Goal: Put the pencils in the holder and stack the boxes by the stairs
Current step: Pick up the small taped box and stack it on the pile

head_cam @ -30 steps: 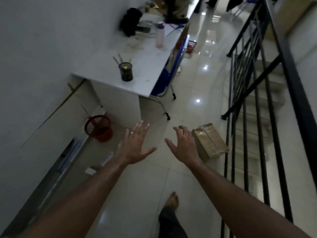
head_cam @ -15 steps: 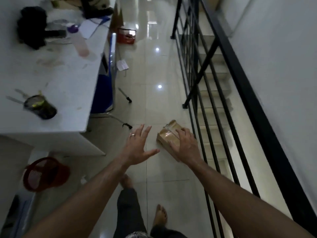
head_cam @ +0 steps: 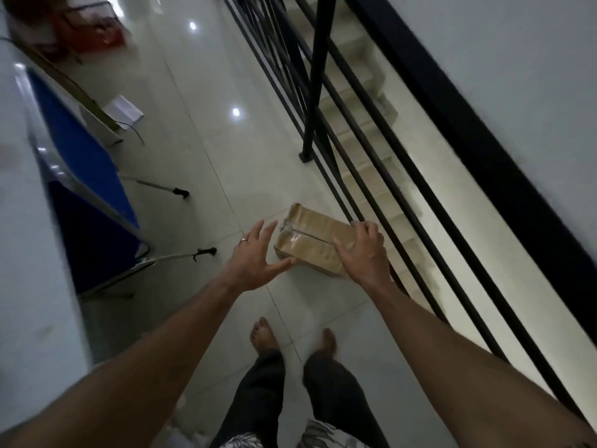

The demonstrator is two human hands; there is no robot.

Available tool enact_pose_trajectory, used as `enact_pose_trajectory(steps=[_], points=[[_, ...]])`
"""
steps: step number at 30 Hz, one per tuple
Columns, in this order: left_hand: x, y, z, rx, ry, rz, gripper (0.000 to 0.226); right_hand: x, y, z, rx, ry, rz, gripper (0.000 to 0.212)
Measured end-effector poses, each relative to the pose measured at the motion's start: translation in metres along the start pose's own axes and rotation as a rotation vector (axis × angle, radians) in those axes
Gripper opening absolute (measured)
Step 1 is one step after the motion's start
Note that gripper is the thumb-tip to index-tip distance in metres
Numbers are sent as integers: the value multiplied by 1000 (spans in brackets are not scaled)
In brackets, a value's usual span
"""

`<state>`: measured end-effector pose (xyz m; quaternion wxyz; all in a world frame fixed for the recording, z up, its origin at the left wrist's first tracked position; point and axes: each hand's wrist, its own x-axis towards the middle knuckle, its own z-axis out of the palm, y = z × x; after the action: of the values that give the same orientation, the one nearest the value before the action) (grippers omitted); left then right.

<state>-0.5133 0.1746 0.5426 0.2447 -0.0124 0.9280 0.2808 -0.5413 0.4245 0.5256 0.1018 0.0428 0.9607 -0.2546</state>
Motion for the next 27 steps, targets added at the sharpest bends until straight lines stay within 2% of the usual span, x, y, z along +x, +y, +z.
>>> enact_pose_trajectory(steps=[10,18,25,27], points=[[187,-105,145,-41,-53,-46,98,85,119,179,-2,-69,204,61],[305,-174,257,-63,14,-18,99,146,206,308,28,18,261,61],[392,-229,339,-96,108,4,112,189,259,420,-12,184,506,89],[402,-235,356,-5,218,-3,111,193,259,439,-53,261,505,92]])
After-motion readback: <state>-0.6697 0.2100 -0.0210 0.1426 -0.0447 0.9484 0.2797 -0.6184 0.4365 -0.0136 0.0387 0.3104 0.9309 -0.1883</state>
